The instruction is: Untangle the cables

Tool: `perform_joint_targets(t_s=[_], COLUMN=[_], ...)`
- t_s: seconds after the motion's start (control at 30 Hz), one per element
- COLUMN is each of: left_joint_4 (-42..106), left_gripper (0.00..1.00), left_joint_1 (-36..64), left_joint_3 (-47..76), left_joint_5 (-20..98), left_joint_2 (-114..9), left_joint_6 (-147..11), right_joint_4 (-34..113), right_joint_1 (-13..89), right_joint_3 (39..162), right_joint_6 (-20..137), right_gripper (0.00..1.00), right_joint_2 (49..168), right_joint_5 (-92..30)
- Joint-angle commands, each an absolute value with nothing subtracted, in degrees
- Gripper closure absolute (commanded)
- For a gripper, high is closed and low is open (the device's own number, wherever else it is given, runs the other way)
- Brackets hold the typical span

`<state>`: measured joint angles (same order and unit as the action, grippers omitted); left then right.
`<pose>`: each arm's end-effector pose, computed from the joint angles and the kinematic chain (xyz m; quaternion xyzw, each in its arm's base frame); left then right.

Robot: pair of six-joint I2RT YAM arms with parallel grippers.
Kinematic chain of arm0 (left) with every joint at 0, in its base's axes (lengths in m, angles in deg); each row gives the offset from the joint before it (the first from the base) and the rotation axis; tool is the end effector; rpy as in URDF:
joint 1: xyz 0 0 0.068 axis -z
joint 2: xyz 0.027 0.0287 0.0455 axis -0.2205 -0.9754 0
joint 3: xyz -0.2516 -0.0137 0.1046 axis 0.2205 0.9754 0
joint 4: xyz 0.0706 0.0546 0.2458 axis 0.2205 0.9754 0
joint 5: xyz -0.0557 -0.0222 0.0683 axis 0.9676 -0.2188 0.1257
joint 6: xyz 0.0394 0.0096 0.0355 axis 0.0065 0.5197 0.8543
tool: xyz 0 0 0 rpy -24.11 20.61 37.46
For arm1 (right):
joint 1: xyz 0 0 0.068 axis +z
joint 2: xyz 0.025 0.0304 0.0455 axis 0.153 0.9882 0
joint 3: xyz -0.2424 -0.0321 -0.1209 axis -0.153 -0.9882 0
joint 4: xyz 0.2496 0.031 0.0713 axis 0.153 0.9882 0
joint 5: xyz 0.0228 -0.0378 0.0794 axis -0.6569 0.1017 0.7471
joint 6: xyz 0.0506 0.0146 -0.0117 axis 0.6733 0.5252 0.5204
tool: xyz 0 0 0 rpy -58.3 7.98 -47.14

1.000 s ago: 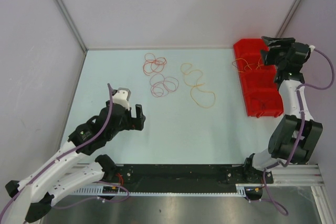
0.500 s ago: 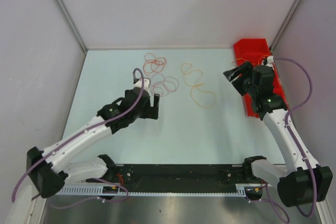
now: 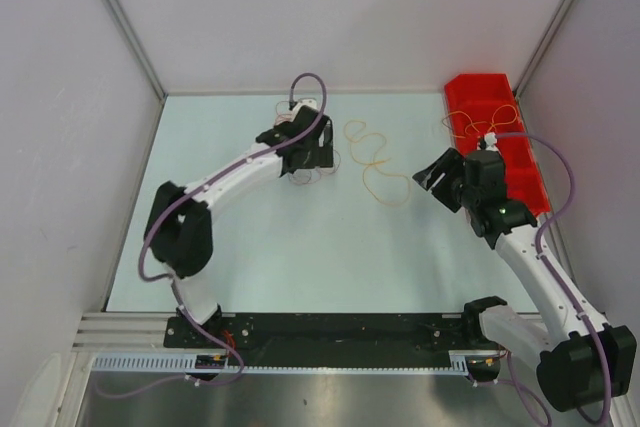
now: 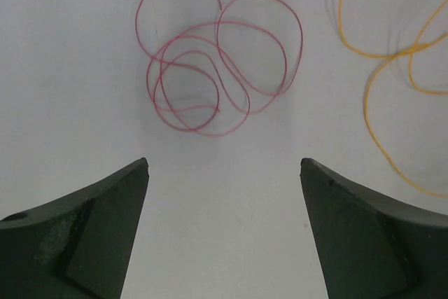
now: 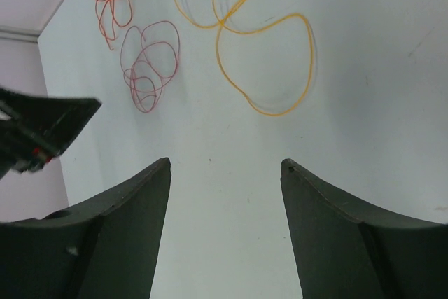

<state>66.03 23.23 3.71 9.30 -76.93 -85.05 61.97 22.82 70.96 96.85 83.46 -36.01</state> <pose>0.3220 -0.2178 0.2757 -0.0031 0.9242 -0.0352 0.3804 0.2101 0.0540 0.2907 0.2258 0.8483 0.2527 0.4068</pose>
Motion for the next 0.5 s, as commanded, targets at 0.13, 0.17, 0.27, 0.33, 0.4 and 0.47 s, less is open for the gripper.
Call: perform_joint_targets(t_s=[0.13, 0.17, 0.27, 0.33, 0.4, 0.47], left_joint_4=[74.08, 74.52, 76.27, 76.63, 75.76, 75.14], left_gripper=[0.03, 0.02, 0.00, 0.00, 0.00, 0.00], left_joint_1=[20.14, 19.35, 17.76, 16.71, 16.09, 15.39], left_joint_3=[-15.90, -17.22, -21.80, -23.91, -24.53, -24.71], left_joint_5=[4.53, 4.88, 6.63, 7.96, 9.71, 10.68], left_joint_2=[-93.10, -96.07, -101.18, -103.04, -104.80, -106.03], left_joint_6=[-83.70, -83.52, -83.25, -83.25, -83.25, -83.17], right_joint_4=[61.84, 62.01, 62.72, 63.07, 63.25, 63.42], right_joint_1=[23.65, 23.65, 23.65, 23.74, 23.74, 23.65], right_joint_3=[69.59, 69.24, 68.98, 68.97, 68.89, 68.89], right_joint_6=[93.44, 93.26, 92.56, 92.03, 91.68, 91.33], right_gripper=[0.31, 0.30, 0.30, 0.30, 0.30, 0.30], right_joint_2=[80.70, 80.44, 79.73, 79.38, 79.20, 79.29], right_joint_5=[-32.23, -32.14, -31.26, -30.82, -30.47, -30.21])
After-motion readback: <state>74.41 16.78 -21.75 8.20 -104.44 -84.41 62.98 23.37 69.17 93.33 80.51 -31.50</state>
